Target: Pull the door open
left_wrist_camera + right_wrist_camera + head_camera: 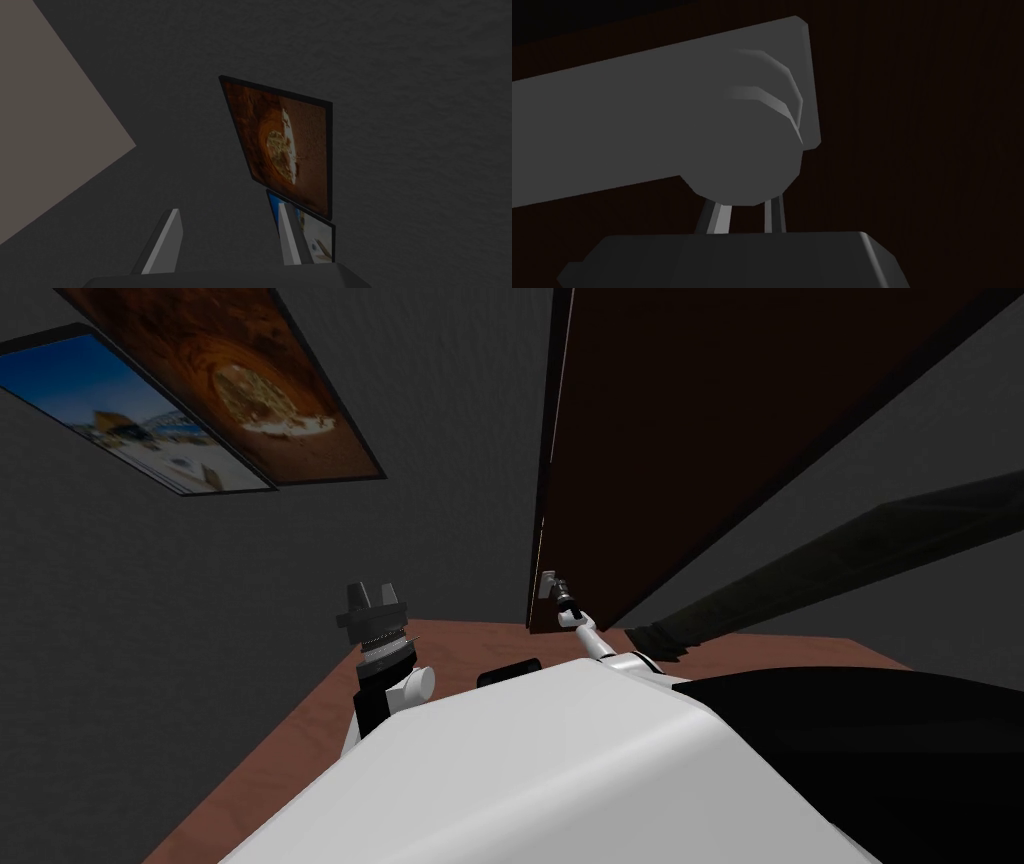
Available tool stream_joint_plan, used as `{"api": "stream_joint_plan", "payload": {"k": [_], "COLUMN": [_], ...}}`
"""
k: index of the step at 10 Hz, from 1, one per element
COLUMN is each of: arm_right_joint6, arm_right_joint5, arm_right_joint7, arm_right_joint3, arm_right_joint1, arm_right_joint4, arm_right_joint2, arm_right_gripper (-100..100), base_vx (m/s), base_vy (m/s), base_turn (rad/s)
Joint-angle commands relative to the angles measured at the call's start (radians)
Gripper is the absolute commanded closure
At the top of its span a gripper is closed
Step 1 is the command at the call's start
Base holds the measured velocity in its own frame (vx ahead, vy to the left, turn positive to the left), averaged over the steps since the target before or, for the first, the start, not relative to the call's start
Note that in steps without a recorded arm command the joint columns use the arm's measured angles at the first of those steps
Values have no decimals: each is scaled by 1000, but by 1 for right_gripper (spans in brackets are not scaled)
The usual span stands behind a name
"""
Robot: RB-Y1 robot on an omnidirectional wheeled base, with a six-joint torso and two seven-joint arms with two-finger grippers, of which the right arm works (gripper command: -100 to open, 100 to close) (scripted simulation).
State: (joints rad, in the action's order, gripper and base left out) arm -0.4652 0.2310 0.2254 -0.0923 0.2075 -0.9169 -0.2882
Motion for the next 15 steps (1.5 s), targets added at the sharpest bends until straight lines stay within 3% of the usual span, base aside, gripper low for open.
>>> {"api": "stream_joint_plan", "payload": {"k": [1,2,5,8,9,15], "arm_right_joint6": [-5,-5,-5,-5,7,18], "arm_right_joint5": [31,59,88,144,169,306], "arm_right_joint7": [50,75,133,216,235,395], "arm_right_joint3": [14,18,22,30,18,13], "arm_right_joint1": [16,19,22,29,16,12], "arm_right_joint4": [-1,3,8,17,15,-31], "arm_right_joint2": [9,8,6,2,8,76], "arm_right_gripper": [100,100,100,100,-100,-100], "base_vx": [-52,-77,-57,-53,-94,-115], "base_vy": [-32,-46,-25,-23,-34,-24], "base_turn": [104,143,67,76,56,61]}}
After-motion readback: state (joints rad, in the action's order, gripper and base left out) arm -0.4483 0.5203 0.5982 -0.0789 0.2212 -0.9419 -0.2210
